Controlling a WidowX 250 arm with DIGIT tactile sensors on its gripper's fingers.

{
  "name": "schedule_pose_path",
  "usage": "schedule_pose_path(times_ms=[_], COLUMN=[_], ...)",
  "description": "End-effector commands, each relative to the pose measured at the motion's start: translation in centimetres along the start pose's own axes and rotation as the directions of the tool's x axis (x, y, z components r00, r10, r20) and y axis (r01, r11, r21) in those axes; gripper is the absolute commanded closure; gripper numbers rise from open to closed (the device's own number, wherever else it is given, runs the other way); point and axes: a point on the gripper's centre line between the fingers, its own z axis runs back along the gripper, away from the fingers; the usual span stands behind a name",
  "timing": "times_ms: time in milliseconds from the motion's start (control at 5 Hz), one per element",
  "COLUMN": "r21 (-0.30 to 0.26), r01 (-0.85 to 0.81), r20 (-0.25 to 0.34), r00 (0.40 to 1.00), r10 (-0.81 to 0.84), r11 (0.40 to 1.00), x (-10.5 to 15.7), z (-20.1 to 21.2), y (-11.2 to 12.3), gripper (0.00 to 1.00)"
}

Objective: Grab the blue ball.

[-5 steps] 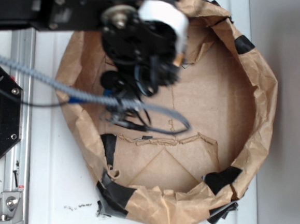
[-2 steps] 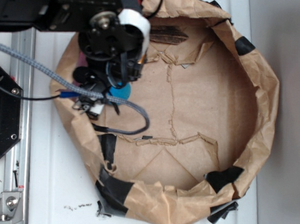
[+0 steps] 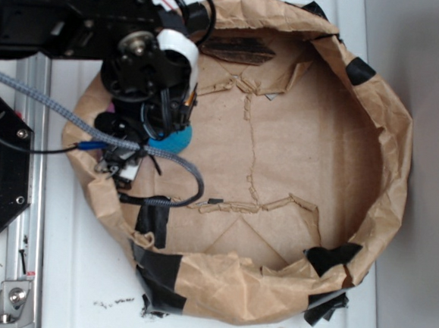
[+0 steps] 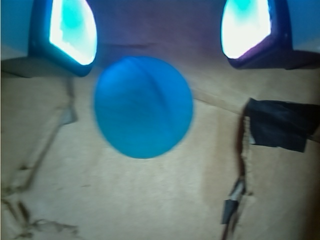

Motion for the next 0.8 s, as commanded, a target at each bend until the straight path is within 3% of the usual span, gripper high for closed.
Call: schedule_pose_path(times_ms=[0, 200, 400, 600], r21=[0.038, 0.025, 0.035, 0.076], r01=[-0.044, -0.059, -0.062, -0.059], r20=[-0.008, 0.005, 0.015, 0.072], r00=[0.999, 0.998, 0.998, 0.996], r10=[0.044, 0.059, 0.061, 0.054], r11=[0.998, 0.998, 0.997, 0.995], x=[-0.1, -0.3, 0.0, 1.6], z=[-2.5, -2.7, -1.8, 1.2], y=[0.2, 0.3, 0.4, 0.5], gripper=[0.28, 1.00, 1.00, 1.00])
